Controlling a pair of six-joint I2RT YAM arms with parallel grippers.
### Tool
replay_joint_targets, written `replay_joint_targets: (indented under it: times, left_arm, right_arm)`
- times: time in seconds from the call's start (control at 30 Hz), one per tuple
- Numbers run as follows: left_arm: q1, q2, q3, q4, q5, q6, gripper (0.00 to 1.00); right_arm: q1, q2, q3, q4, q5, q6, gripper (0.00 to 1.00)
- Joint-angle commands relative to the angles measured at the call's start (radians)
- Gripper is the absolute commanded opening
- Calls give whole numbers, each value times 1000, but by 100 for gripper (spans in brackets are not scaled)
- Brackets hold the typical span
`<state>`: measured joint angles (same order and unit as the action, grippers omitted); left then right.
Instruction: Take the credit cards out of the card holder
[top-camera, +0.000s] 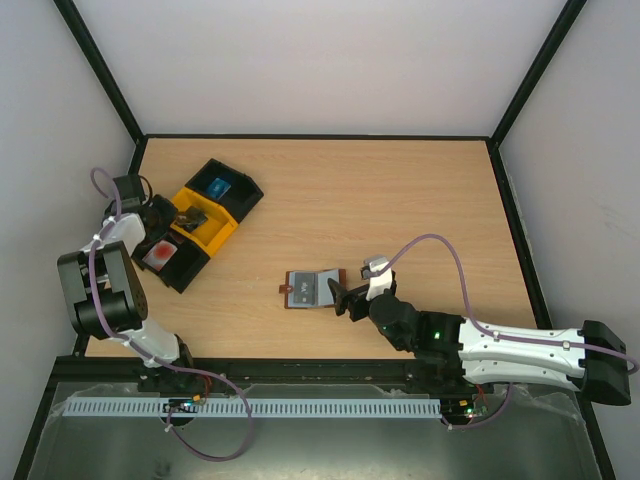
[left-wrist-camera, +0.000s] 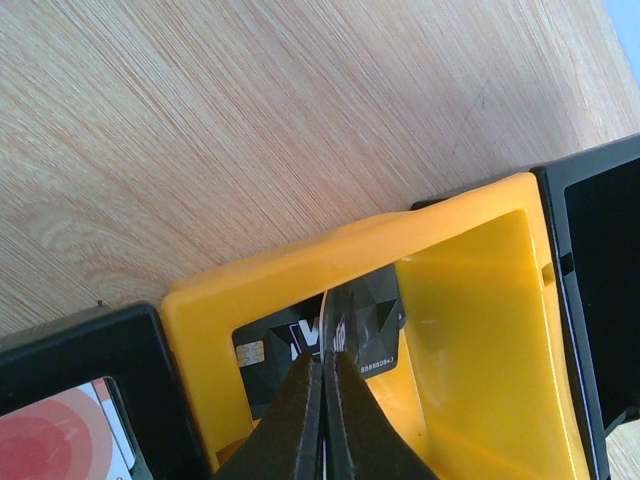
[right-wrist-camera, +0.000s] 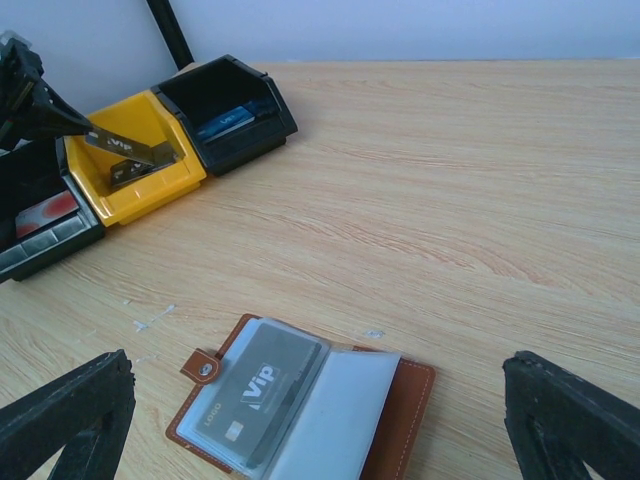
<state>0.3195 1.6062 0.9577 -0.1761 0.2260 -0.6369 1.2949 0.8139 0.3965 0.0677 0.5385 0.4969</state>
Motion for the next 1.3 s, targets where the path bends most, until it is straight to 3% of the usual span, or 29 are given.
replay_joint_targets:
  times: [0.0, 0.13, 0.33, 0.47, 0.93, 1.1, 1.27]
  left_arm:
    - [4, 12, 21, 2, -31, 4, 5]
    - [2, 12, 23, 4, -43, -4, 14]
    - [2, 16, 22, 0, -48, -19, 16]
    - [3, 2, 37, -12, -55, -25, 23]
    - [-13, -89, 158, -100, 37, -7, 74]
    - [-42, -140, 187, -140, 101, 10, 79]
    - [-81, -201, 125, -141, 219, 19, 77]
  right_arm:
    - [-6, 3, 4, -20, 35, -4, 97]
    - [-7, -14, 1, -17, 34, -1, 97]
    - [-8, -17, -2, -10, 34, -7, 97]
    - [-7, -19, -7, -9, 38, -8, 97]
    - [-9, 6, 11, -41, 4, 81, 98]
    - [-9, 15, 15, -57, -3, 103, 97]
    - [-9, 38, 23, -60, -31, 133, 98]
